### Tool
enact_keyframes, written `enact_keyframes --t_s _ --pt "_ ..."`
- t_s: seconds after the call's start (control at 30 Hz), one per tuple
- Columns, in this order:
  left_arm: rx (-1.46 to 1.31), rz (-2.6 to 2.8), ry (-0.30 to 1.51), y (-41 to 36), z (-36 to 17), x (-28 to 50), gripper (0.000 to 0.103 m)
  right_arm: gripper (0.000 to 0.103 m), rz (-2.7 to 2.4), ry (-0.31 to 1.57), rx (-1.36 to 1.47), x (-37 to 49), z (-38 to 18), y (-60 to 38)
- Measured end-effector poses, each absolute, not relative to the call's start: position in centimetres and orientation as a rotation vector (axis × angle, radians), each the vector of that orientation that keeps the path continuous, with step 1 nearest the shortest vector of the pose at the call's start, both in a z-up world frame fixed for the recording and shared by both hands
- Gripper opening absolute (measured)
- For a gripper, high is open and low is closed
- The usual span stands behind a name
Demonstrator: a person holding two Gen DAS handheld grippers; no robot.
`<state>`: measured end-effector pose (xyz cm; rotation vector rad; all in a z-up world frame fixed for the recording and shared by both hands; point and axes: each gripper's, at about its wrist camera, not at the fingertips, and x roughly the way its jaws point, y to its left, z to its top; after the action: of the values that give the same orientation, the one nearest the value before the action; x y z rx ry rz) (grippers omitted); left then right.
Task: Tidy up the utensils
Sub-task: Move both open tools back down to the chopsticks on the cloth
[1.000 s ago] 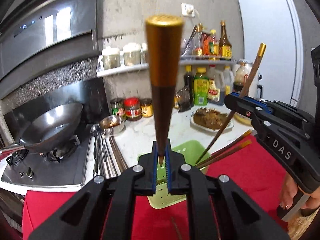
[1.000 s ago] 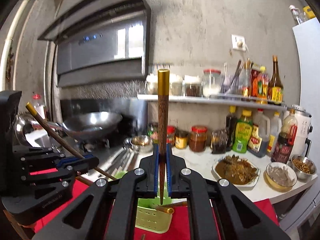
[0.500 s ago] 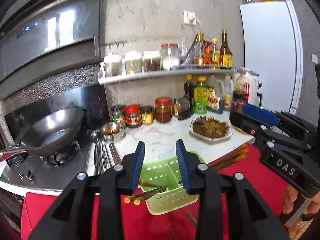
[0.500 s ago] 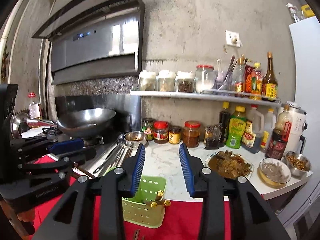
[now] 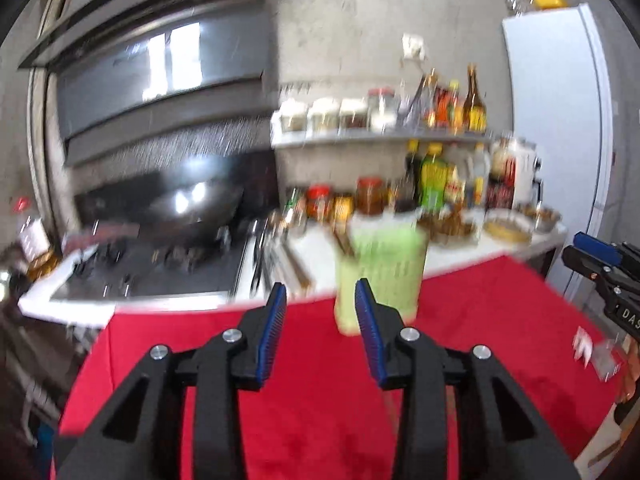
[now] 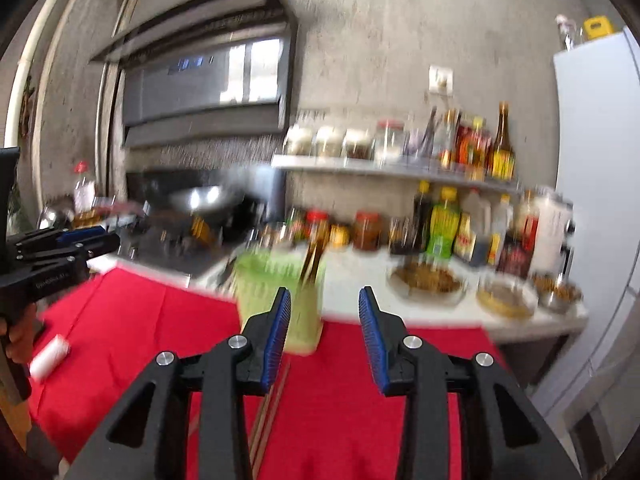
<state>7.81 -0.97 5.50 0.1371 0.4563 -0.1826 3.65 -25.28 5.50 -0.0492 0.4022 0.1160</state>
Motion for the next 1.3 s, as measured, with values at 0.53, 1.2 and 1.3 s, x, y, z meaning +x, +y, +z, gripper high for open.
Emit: enact_keyframes --t_s 0.53,1.2,1.3 --pt "0.092 -0.204 0.755 0.1 -8.7 2.7 0.035 0.036 0.2 0.731 -0.026 -0.6 -7.9 -20.9" --pt "0.06 -0.171 0.784 -0.1 -8.8 4.4 0.035 0.009 0.182 0.814 -0.02 2.8 -9.9 -22.2" --pt "0.059 -0.214 0.802 -1.2 -9.1 4.4 0.035 0.012 0.192 0.807 -0.02 3.4 -9.9 -21.6"
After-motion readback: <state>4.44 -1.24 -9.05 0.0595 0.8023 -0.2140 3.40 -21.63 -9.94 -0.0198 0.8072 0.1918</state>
